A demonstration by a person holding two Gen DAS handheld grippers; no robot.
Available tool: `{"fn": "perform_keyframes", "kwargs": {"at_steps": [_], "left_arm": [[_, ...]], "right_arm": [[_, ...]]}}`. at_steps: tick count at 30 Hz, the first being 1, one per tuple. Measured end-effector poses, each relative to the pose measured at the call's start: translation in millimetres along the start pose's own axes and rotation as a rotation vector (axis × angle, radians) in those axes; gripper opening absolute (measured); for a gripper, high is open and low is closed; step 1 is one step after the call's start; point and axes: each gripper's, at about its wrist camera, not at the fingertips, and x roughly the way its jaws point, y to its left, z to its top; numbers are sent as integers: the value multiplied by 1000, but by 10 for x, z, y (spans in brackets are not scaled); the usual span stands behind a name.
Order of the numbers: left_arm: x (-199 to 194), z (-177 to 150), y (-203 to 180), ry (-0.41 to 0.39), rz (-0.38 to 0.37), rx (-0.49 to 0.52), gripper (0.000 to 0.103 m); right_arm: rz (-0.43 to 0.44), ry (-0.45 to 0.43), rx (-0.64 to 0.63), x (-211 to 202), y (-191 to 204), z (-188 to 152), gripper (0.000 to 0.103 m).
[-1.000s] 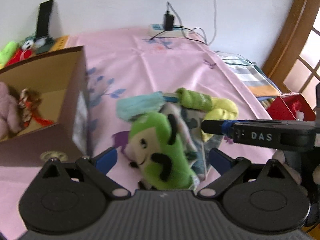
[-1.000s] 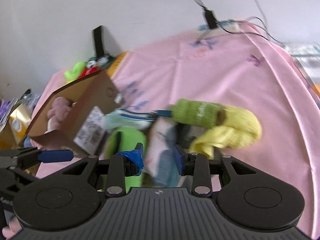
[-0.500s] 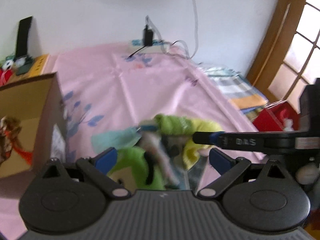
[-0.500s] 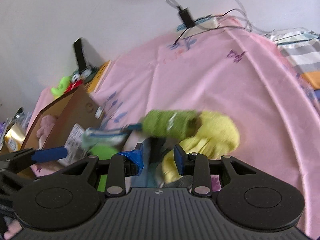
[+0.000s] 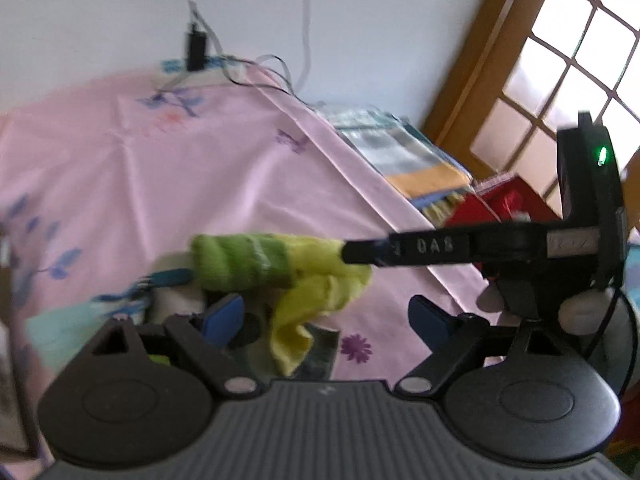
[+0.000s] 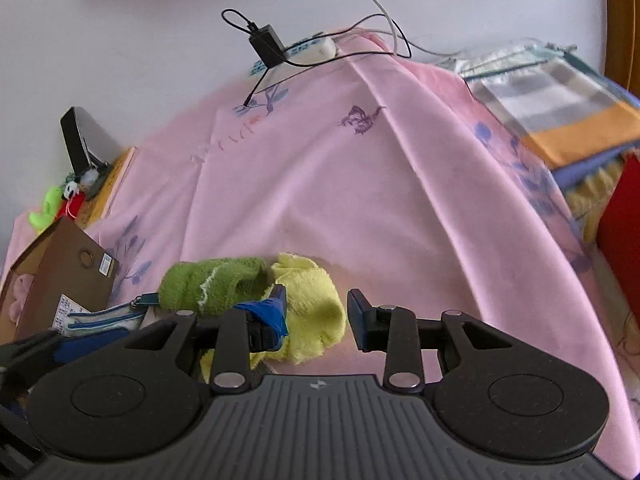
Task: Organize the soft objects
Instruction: 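Close the right gripper on the yellow cloth and lift it, then carry the yellow cloth over the brown box and open the right gripper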
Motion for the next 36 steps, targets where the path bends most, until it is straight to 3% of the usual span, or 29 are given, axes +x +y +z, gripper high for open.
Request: {"fn": "perform_keyframes", "kwargs": {"at_steps": [6,8,11,13,16,20,29,36], "left_arm": [[459,10,-8,75,46,9,88],[549,15,9,98,29,-3,71],[628,6,-26,116,25,5,67],[629,6,-71,119,24,23,59],[617,25,-107,117,23,20,52],[492,32,-162,107,-41,-4,45],[-125,121,-434,-28,-144,63,45],[-997,276,-70,-211,-106,68,45]], "right_arm": [[101,36,73,99,-101,11,20],[113,37,80,120,-94,25,21],[143,49,130,185,-147,30,22],[167,65,182,220,-207,38,22],[203,89,236,235,-284,44,18],[211,72,249,114,-353,5,16],[210,-54,214,-503,-280,28,14],[295,-174,154,-828,283,210,14]]}}
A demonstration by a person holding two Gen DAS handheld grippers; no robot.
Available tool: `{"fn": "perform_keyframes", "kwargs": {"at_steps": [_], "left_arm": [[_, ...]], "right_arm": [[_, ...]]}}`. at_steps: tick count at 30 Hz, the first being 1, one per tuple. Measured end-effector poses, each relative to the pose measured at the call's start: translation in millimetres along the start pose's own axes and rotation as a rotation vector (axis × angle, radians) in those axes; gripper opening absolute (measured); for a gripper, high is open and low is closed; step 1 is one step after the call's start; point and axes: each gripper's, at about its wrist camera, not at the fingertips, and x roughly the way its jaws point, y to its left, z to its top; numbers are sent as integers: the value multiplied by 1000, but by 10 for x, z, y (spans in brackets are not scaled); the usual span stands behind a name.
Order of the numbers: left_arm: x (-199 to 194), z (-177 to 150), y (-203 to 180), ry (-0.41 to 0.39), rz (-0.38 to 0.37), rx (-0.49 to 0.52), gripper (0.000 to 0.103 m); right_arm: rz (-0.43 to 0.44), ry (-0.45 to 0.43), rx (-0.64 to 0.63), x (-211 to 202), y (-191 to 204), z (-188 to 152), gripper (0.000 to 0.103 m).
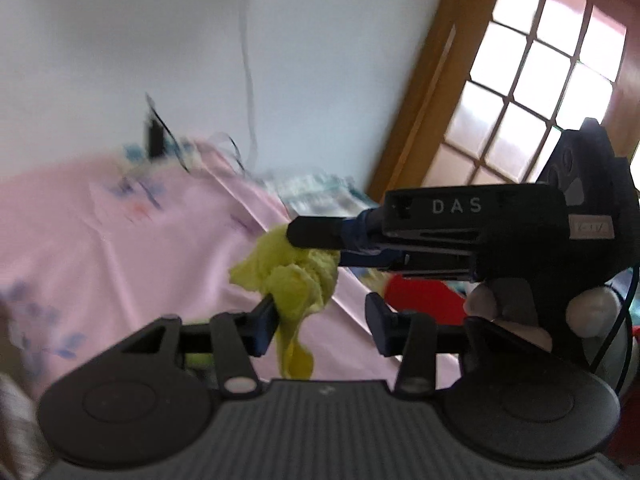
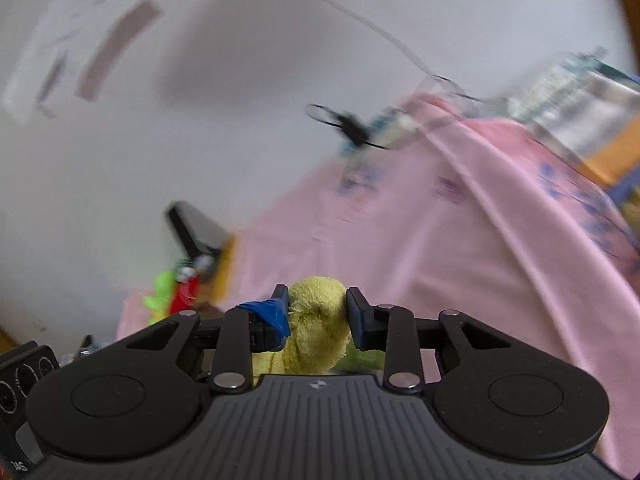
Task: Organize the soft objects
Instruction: 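Carry the yellow cloth over the brown box and open the right gripper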
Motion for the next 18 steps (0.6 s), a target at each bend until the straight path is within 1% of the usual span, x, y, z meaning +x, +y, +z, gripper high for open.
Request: {"fn": "perform_keyframes", "kwargs": {"at_steps": [4,7,9,11,14,16,18], "left_arm": [[-576,129,341,-98,75,-11,45],[-931,150,628,-138,149,-15,45],[-1119,118,832,-149,198,-25,45],[-1262,71,1061,-145,232,-58,45],[-1428,-42,1409,-124,273,-101,45],[-1447,-111,1604,-101,293,-116,45],[-1434,-162,1815,-70,294,-139,45]], "right_arm": [[110,-20,-97,188,610,59,14],[185,-5,-170,440,1066,83,14],[227,18,-227,657,1376,50,14],[262,48,-295,895,1671,-18,14],[289,121,-384,1317,2032,-162,14],[304,173,-429,1606,2207,-255,14],[313,224,-462,1876,2329,-345,14]]}}
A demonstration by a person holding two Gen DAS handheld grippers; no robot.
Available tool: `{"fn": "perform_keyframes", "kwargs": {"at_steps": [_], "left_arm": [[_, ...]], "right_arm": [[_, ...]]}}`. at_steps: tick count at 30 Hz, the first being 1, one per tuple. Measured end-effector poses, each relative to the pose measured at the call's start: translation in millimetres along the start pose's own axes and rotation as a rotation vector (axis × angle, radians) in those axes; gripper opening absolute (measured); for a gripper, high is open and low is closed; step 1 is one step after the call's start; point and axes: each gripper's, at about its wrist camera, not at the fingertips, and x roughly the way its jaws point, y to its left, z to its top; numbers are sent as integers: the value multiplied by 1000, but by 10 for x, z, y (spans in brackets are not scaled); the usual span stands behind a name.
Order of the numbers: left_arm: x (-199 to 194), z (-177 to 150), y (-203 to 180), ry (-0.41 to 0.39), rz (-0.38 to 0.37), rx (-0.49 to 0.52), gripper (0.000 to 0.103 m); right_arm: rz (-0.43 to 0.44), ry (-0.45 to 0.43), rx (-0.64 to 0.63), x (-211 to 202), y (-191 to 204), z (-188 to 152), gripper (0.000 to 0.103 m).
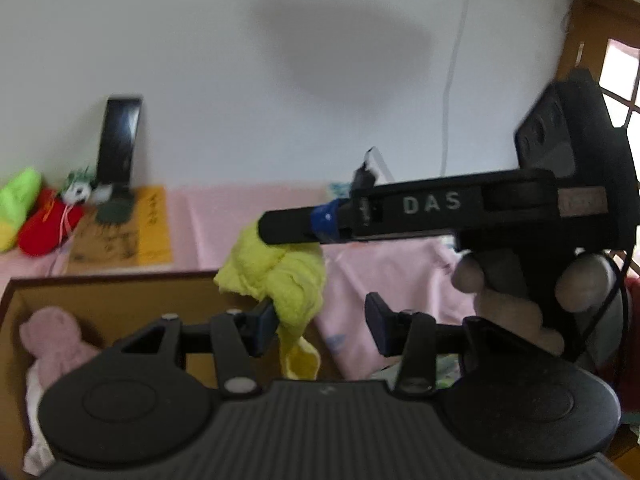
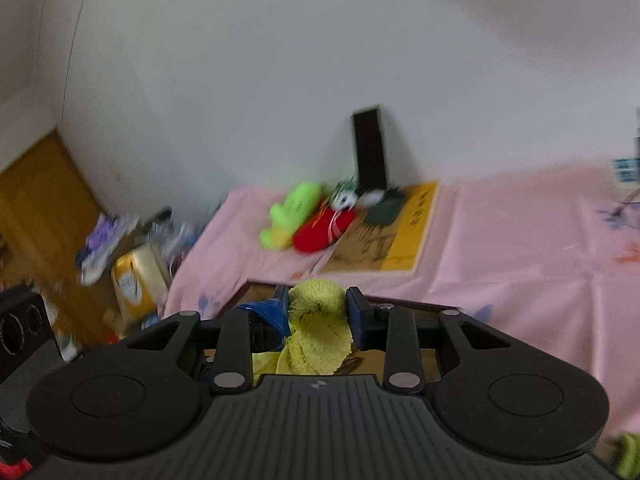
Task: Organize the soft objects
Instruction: 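Carry the yellow cloth over the brown box and open the right gripper, then move the right gripper back to the pile toward the green plush toy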
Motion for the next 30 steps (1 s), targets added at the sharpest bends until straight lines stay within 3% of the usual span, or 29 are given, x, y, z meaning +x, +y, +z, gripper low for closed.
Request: {"fn": "perform_keyframes", "kwargs": {"at_steps": [4,7,9,12,14,16,21,30], "left_arm": [[245,-48,311,103,-14,-4,45],[453,-97,400,187,-53,8,36],[583,-99,405,204,-29,47,36],[768,-146,502,262,12,69,39],[824,-190,607,304,22,42,31],[803,-209,698,317,-17,-7,32],[660,-240,788,297,-7,-22,32],[260,-171,890,217,110,-47,32]], "right_arm": [[13,97,-38,486,25,9,14],[58,177,-58,764,30,9,10],[97,247,-62,970,3,-14,7],[35,308,-178,1204,119,-142,7],[2,313,-183,1260,74,-189,7],[1,296,-125,1217,-17,-176,7],[-62,241,-76,982,-126,-82,7],[-147,179,-19,766,-106,-120,8]]}}
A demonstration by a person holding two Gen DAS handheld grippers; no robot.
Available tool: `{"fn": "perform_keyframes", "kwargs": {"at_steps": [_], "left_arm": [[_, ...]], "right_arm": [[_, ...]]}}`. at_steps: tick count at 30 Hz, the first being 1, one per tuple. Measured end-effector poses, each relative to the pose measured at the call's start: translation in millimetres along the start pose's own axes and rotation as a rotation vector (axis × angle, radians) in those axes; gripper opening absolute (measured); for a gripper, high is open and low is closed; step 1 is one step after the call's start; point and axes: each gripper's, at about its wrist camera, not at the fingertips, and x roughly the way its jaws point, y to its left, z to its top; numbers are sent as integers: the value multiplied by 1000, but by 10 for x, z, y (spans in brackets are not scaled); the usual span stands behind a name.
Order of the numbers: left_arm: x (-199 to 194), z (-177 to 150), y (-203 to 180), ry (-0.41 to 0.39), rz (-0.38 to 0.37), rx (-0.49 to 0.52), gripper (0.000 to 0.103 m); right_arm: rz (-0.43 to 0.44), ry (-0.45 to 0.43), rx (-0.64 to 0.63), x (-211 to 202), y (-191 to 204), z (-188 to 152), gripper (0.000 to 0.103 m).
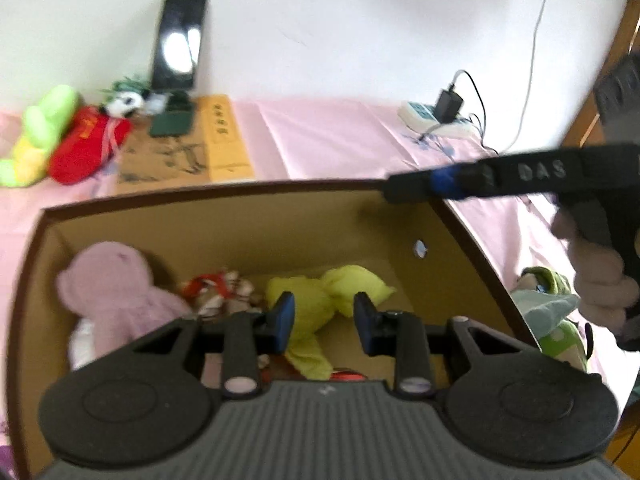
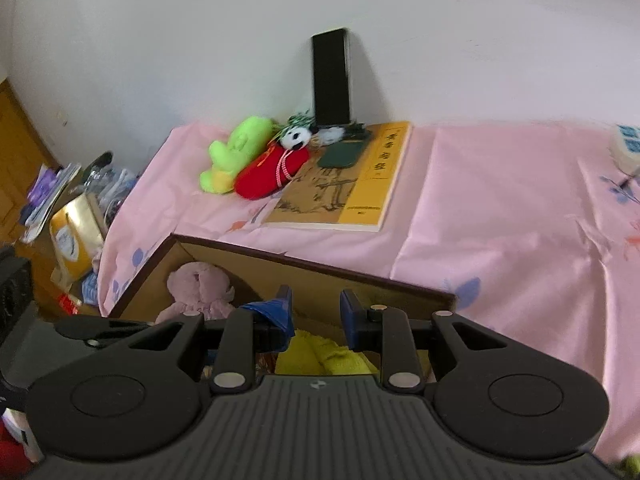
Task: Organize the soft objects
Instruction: 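Move the right gripper back to the pile toward the green plush toy, then close the right gripper on the green plush toy's head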
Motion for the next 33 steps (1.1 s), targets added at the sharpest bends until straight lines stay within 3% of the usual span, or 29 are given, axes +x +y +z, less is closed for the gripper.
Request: {"fn": "perform_keyframes", "kwargs": {"at_steps": [3,5,8,15,20,27,33], "left_arm": [[-94,-5,-42,-24,33,25,37],[-111,6,-95,-34,45,33,49],[-208,-4,-217,-57,48,46,56],[-311,3,-633,-81,20,85,59],[-365,-32,-1067,-87,-6,108,68],[-253,-256,-1720,-41,-111,148,91],[80,-567,-2052,42,-149,141,93]], "right_arm": [[-19,-37,33,-137,22,-91,8],[-45,-59,44,-242,47,-140,8],[-88,-91,54,-424,61,-201,10],[-182,-149,152,-971,-189,-363,11],[-206,-188,219,-1392,-442,-609,12],[-151,-124,276,-1704,-708,-1064,12],[-142,-32,270,-1729,-903,-1421,13]]}}
